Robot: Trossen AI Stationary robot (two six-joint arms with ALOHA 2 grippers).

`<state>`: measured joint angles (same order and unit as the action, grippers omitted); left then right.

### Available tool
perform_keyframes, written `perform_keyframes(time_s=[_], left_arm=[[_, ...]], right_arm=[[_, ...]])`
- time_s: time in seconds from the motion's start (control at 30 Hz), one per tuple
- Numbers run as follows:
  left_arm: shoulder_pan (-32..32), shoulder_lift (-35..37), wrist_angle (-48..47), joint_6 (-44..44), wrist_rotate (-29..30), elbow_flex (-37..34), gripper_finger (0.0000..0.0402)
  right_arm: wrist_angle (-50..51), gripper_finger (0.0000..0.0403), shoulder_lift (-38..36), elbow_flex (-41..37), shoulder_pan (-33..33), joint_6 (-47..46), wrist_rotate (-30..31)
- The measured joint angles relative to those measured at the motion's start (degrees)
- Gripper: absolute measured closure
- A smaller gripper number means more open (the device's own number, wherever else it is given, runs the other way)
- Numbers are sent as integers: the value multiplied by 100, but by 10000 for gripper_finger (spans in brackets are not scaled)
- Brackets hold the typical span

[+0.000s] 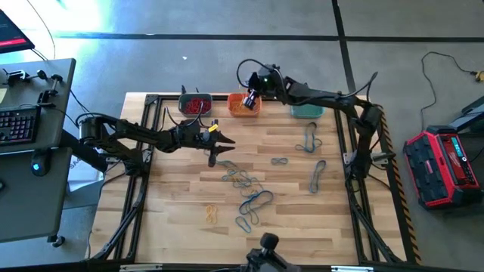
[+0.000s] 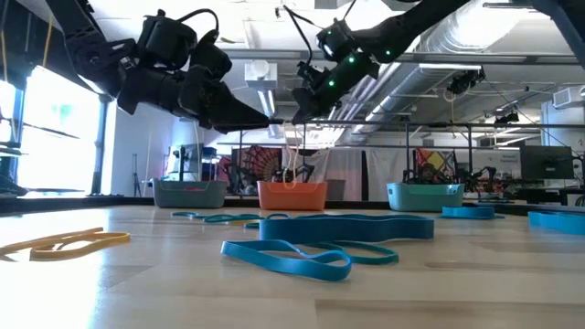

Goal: Sort rubber bands into baskets
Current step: Put the yellow rubber band into the orange bin

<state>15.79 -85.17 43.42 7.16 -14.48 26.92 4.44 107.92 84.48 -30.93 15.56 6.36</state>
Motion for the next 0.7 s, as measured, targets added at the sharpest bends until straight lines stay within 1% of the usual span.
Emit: perform_keyframes(time_s=[0.17,0.47,0.7], left_arm=[[0,-2,2,2,11,0,305],[0,-2,-3,0,11,2,305],[0,-2,-5,0,11,2,305]], right_arm=[[129,403,100,8,-153,-14,-347],[232,403,778,6,-285,-29,-367],[448,402,901,0,-285,-207,-347]])
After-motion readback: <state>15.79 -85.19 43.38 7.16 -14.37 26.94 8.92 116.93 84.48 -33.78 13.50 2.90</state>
